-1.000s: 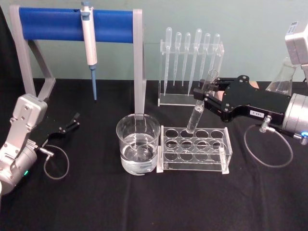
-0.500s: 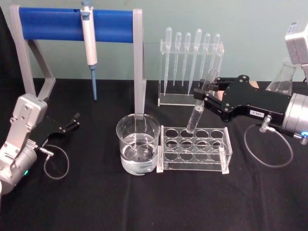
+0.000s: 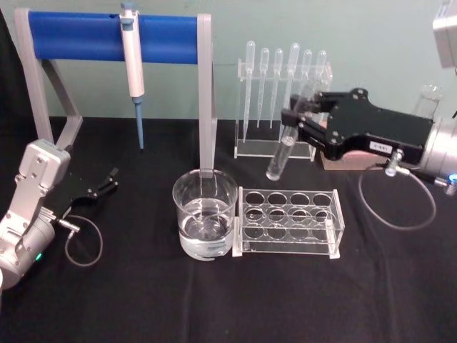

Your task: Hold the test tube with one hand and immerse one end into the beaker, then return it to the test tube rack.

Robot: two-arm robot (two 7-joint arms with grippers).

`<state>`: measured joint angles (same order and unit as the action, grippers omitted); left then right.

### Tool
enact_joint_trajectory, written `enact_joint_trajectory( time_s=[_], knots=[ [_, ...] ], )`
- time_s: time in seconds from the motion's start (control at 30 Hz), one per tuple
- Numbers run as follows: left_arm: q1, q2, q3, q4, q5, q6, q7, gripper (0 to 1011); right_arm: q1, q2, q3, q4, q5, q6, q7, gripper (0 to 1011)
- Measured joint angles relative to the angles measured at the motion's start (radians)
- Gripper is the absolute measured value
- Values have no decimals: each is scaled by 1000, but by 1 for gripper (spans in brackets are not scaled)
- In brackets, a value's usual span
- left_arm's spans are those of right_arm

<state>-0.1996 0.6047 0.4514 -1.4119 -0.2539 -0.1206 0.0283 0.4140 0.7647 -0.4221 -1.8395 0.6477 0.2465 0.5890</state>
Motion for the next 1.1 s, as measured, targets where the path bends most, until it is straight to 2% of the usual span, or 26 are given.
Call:
enact_joint_trajectory(
  time_s=[0.1, 0.33, 0.53, 0.63, 0.8, 1.1],
  knots=[
    [0, 0, 0, 0, 0, 0, 0, 1000, 24, -9, -11, -9, 7, 9, 1, 236],
    [0, 0, 0, 0, 0, 0, 0, 1000, 93, -58, -69, -17, 16, 46, -6, 236],
    [0, 0, 0, 0, 0, 0, 0, 1000, 131, -95, -122, 7, 14, 69, -17, 236],
    [0, 0, 0, 0, 0, 0, 0, 1000, 153, -121, -161, 36, 1, 73, -26, 236],
    [0, 0, 0, 0, 0, 0, 0, 1000, 164, -148, -205, 78, -25, 74, -36, 236],
    [0, 0, 0, 0, 0, 0, 0, 1000, 155, -181, -249, 148, -72, 32, -32, 236]
  ],
)
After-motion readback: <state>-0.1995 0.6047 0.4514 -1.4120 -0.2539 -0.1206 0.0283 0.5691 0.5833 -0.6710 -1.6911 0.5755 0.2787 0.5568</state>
